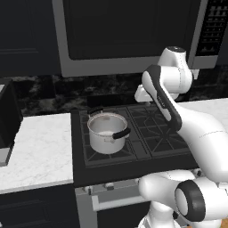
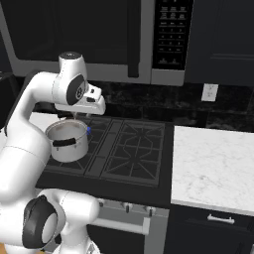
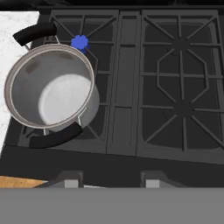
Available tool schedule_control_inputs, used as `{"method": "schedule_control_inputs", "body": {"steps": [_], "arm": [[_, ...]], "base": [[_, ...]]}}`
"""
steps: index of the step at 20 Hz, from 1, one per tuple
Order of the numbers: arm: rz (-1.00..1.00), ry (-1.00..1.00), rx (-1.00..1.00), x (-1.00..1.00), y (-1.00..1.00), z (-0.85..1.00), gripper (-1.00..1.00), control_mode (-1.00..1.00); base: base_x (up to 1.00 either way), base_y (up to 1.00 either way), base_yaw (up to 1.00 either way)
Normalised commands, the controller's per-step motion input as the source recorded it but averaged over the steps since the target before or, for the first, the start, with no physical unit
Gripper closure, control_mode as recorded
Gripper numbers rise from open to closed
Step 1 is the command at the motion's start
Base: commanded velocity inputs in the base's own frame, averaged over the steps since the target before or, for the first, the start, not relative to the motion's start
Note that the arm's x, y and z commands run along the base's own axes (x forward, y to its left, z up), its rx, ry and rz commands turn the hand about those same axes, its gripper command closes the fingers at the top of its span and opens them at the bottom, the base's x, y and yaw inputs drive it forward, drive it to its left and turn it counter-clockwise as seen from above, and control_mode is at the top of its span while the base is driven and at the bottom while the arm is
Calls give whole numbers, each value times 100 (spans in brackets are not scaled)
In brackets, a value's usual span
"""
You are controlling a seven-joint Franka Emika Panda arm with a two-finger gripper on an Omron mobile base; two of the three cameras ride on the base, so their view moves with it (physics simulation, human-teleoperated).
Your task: Turn off the rear left burner of the stove.
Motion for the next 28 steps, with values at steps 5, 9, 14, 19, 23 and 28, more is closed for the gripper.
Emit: {"method": "schedule_control_inputs", "body": {"steps": [5, 9, 14, 19, 23, 28], "arm": [[0, 0, 0, 0, 0, 0, -100, -100], [0, 0, 0, 0, 0, 0, -100, -100], [0, 0, 0, 0, 0, 0, -100, -100], [0, -2, 0, -5, 0, 0, -100, -100], [0, -15, -1, -56, 9, -6, -100, -100], [0, -2, 0, -21, 7, -9, -100, -100]], "base": [[0, 0, 0], [0, 0, 0], [0, 0, 0], [0, 0, 0], [0, 0, 0], [0, 0, 0]]}}
